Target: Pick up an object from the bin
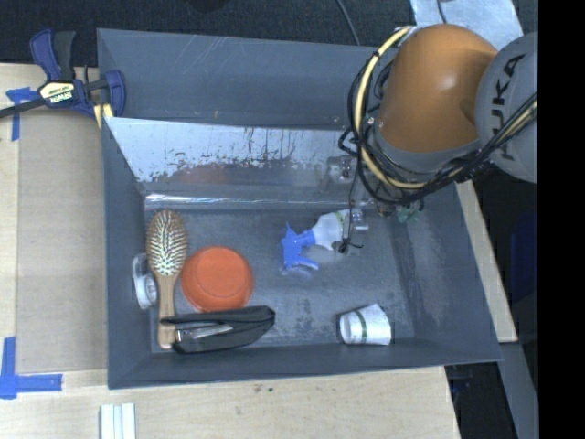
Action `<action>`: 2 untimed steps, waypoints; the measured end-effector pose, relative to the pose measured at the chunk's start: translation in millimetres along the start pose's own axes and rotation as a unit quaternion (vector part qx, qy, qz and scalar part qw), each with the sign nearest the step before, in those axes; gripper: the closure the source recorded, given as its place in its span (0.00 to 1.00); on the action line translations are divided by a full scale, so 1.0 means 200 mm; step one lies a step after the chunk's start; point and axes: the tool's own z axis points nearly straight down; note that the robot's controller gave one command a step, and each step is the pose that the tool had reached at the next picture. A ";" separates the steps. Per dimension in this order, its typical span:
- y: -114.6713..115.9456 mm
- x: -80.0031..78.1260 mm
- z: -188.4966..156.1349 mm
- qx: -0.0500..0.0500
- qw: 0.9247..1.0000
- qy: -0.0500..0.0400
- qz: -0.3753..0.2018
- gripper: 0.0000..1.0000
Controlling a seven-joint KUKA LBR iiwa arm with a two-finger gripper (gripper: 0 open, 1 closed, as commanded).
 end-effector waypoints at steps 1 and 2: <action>0.00 -0.01 -0.02 0.000 1.000 -0.004 0.000 0.00; -0.09 -0.19 0.55 0.001 0.992 -0.005 -0.124 0.00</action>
Offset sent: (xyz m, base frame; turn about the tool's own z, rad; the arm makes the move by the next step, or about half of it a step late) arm 0.0455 -0.0239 -0.1445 -0.3196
